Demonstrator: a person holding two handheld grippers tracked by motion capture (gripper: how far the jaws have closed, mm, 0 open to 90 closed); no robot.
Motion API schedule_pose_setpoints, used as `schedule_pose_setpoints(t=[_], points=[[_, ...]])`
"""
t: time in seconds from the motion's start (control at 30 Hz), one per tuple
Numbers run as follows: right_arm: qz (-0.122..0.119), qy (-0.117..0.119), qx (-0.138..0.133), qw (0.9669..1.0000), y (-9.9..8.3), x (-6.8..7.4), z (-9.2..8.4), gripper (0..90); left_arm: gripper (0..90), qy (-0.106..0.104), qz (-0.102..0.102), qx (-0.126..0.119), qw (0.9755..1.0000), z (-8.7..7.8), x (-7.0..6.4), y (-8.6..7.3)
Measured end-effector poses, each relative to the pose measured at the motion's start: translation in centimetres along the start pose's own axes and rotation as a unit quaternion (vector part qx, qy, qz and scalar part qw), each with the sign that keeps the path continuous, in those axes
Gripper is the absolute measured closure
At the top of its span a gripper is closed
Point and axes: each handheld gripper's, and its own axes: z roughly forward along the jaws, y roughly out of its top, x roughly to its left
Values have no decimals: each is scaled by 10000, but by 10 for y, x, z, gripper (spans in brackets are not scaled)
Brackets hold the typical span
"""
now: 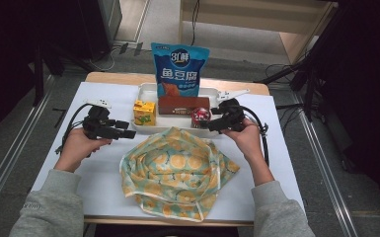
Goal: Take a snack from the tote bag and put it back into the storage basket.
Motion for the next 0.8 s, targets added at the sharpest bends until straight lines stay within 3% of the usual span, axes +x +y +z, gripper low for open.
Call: schedule_pose_setpoints(t=[0.33,0.53,0.8], points=[[43,25,-12,10000,-10,0,-9,227,338,1,-60,-26,10000,-2,2,-1],[116,-124,30,9999,-19,-2,-12,219,336,-2,-117,-30,9999,-2,4,-1],[271,-129,61,9995,-30,-7,-16,219,336,60,-164,31,9998,-1,7,-3]])
